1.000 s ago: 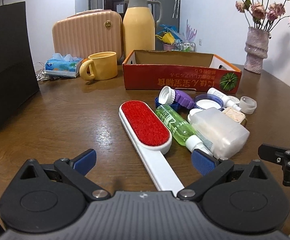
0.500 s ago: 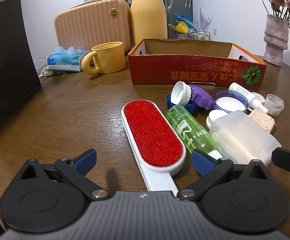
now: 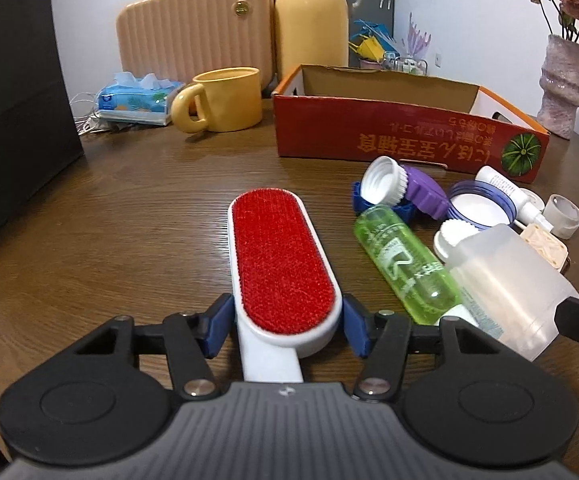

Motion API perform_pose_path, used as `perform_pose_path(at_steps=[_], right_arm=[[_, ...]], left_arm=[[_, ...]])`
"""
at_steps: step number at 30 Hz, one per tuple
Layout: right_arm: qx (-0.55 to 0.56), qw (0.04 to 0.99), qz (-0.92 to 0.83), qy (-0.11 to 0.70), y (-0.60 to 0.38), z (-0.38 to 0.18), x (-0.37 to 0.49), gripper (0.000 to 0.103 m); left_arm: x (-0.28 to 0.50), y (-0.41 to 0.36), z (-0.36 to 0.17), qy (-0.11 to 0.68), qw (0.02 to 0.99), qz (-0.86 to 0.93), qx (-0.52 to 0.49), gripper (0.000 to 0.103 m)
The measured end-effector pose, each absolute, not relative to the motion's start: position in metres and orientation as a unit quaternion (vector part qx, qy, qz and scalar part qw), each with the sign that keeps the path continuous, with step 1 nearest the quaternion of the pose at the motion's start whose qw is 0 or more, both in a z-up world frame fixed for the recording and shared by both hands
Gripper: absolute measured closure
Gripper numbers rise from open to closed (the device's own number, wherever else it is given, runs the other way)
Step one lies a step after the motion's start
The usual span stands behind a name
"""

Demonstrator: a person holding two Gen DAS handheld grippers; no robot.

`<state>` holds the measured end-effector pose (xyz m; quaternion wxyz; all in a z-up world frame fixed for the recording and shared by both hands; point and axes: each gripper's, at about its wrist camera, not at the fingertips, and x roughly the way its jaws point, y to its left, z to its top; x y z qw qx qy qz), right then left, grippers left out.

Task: Organize rigid objects
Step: 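Close the left gripper on the lint brush while the right gripper grasps the swab box, then lift the lint brush with the left gripper while the right gripper carries the swab box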

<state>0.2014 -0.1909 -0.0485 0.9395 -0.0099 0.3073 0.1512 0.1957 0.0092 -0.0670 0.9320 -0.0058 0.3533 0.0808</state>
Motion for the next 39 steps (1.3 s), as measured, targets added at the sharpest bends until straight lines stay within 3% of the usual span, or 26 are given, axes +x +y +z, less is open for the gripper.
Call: perform_pose_path(at_steps=[11, 21, 29, 32, 39], right_arm=[[-0.030, 0.939, 0.170, 0.299, -0.164, -0.046, 0.205, 0.006], [-0.040, 0.933, 0.187, 0.305, -0.152, -0.049, 0.212, 0.031], [-0.052, 0.931, 0.189, 0.309, -0.144, -0.052, 0.214, 0.031], [-0.056, 0.927, 0.194, 0.316, -0.141, -0.054, 0.213, 0.039], [-0.049, 0.922, 0.192, 0.333, -0.140, -0.064, 0.219, 0.038]], left_arm=[[0.169, 0.027, -0.050, 0.312, 0.947, 0.076, -0.005, 0.045], [0.151, 0.036, -0.040, 0.297, 0.953, 0.069, -0.005, 0.045], [0.140, 0.036, -0.035, 0.290, 0.955, 0.058, -0.002, 0.045], [0.136, 0.036, -0.033, 0.288, 0.956, 0.056, -0.002, 0.045], [0.128, 0.038, -0.029, 0.283, 0.957, 0.055, -0.003, 0.045]])
